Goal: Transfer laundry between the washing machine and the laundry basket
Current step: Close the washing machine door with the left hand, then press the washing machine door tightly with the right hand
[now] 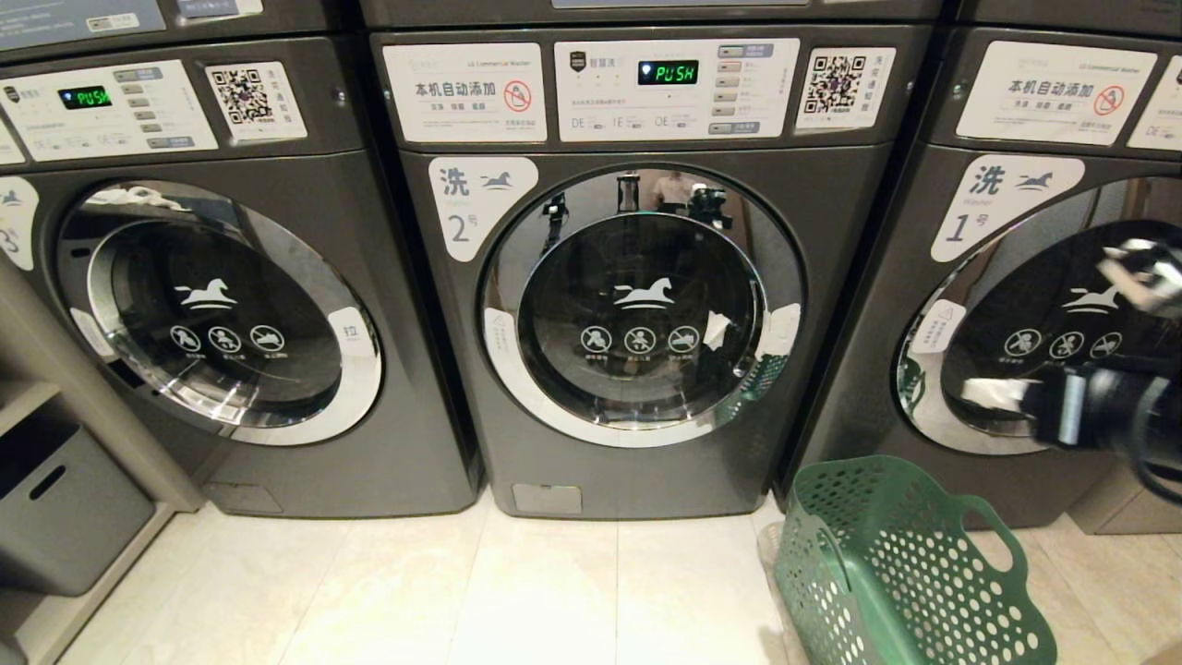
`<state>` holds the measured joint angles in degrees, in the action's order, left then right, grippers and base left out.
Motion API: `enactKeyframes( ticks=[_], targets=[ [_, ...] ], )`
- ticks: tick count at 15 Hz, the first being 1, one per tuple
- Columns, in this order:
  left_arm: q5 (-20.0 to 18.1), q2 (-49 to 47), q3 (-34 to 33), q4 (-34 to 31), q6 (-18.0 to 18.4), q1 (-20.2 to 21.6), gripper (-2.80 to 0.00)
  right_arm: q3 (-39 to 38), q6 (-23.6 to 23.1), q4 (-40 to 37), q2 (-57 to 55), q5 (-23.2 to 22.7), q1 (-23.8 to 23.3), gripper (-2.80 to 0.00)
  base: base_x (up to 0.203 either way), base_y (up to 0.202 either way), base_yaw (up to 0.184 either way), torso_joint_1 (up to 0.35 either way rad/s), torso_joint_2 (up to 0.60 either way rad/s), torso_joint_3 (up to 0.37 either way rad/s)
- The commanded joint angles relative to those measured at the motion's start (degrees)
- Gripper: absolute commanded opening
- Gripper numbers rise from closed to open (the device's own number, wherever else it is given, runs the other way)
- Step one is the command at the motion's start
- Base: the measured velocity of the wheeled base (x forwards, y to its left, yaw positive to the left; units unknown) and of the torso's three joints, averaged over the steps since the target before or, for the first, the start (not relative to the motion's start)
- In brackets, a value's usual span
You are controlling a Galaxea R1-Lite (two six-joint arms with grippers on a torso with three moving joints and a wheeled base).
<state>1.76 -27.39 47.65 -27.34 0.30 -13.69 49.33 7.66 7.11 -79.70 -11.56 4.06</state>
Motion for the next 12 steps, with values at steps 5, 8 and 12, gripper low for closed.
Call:
enactKeyframes(
  ticks=[5, 8, 12],
  targets=[
    [4.98, 10.95, -2.27, -1.94, 0.39, 6.04, -2.8, 25.64, 1.04, 30.09, -51.36, 5.61, 6.6, -2.8, 0.0, 0.0, 0.0, 0.0, 0.0, 0.0],
    [9.31, 10.95, -2.95, -1.32, 0.84, 6.05, -2.8, 29.54, -2.31, 36.76, -57.42, 6.97, 7.14, -2.8, 0.0, 0.0, 0.0, 0.0, 0.0, 0.0],
    [9.05, 10.95, -4.17, -1.31, 0.58, 6.05, -2.8, 36.85, -7.14, 39.17, -62.7, 15.33, 6.15, -2.8, 0.0, 0.0, 0.0, 0.0, 0.0, 0.0]
  ],
)
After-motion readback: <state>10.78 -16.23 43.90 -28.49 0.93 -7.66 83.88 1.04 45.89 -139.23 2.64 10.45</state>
